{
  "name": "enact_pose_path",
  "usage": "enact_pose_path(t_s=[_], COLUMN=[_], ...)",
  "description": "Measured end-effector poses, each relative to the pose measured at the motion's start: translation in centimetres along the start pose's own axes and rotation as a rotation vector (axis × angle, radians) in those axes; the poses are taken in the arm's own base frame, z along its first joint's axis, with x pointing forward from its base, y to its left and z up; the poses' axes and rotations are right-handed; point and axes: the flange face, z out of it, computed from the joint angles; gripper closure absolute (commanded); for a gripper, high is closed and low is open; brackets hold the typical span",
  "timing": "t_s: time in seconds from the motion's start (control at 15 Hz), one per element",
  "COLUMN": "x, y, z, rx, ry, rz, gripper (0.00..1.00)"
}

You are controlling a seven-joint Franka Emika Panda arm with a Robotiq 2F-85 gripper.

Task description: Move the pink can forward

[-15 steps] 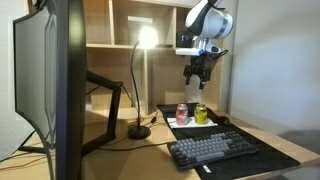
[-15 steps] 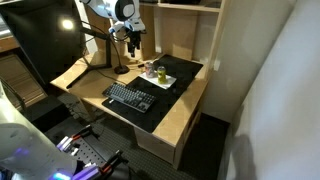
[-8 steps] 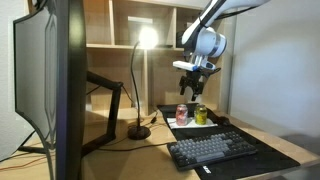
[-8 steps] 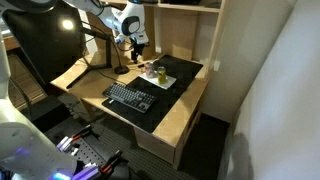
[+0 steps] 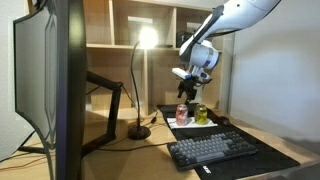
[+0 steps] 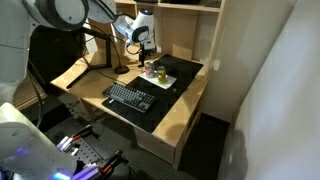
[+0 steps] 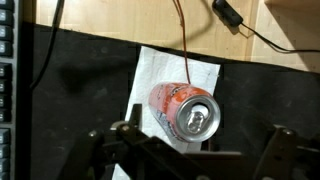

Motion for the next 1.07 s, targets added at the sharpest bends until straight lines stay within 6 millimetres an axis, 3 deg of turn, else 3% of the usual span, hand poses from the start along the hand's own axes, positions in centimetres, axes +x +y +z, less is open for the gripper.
enact_pose_path(t_s=[0.53,1.07], x=[-0.4,-0.3], y=[-1.6,-0.2], z=[1.5,3.7], rx=[0.014,-0.074], ry=[0.031,0.039], rz=[0.063,0.015], gripper=[0.00,0.00])
